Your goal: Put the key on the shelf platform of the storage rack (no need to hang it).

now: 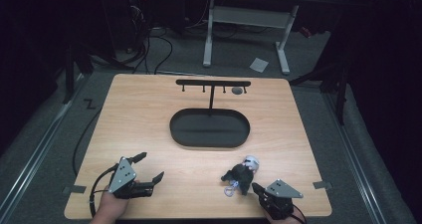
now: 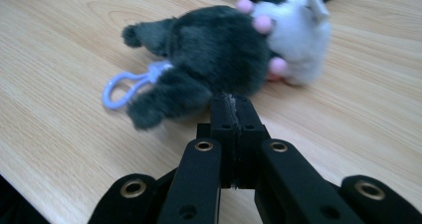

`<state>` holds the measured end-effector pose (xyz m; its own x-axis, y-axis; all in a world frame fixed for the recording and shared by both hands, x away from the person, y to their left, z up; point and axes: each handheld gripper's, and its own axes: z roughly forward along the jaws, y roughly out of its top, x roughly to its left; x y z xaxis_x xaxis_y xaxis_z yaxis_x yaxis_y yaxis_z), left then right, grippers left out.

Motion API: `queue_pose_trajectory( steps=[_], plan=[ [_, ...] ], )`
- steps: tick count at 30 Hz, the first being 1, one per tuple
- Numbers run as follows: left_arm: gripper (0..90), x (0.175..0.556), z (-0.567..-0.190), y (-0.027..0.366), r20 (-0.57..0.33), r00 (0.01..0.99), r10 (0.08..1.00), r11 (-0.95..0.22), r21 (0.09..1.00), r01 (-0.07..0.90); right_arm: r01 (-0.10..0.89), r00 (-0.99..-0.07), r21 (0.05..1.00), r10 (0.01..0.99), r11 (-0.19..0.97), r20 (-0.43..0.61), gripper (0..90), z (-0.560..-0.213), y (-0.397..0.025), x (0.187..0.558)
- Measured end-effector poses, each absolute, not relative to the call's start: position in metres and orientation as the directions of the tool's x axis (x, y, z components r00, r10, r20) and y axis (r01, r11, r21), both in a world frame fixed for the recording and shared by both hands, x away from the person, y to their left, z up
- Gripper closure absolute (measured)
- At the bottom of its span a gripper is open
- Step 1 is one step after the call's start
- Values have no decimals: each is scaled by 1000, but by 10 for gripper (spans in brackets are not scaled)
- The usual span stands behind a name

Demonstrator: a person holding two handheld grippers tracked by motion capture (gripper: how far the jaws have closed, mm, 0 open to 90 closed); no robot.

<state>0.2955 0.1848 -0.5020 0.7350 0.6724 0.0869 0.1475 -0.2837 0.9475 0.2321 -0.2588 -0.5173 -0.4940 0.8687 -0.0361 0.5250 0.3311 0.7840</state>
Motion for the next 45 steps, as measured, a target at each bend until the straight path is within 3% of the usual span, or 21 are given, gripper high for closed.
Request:
queue_pose_trajectory(
  steps=[15,29,36,40,43,45],
  plan=[
    [150,261,-501,243,67,621,781,-229,956,185,456,-621,790,782,411,-49,896,-513,-202,279],
    [151,264,-503,235,93,641,762,-270,946,182,471,-560,800,826,371,-54,897,-510,-216,281],
    [150,270,-502,235,80,645,760,-254,950,182,523,-417,799,907,297,-64,898,-510,-237,290],
    [151,276,-501,230,40,655,755,-219,956,194,526,-373,841,923,124,98,894,-498,-266,281],
    [151,278,-500,228,8,660,751,-191,960,206,473,-330,875,942,108,63,896,-474,-291,285],
    [150,280,-500,227,-2,657,754,-177,962,206,464,-326,866,945,188,-30,896,-465,-303,310]
  ],
)
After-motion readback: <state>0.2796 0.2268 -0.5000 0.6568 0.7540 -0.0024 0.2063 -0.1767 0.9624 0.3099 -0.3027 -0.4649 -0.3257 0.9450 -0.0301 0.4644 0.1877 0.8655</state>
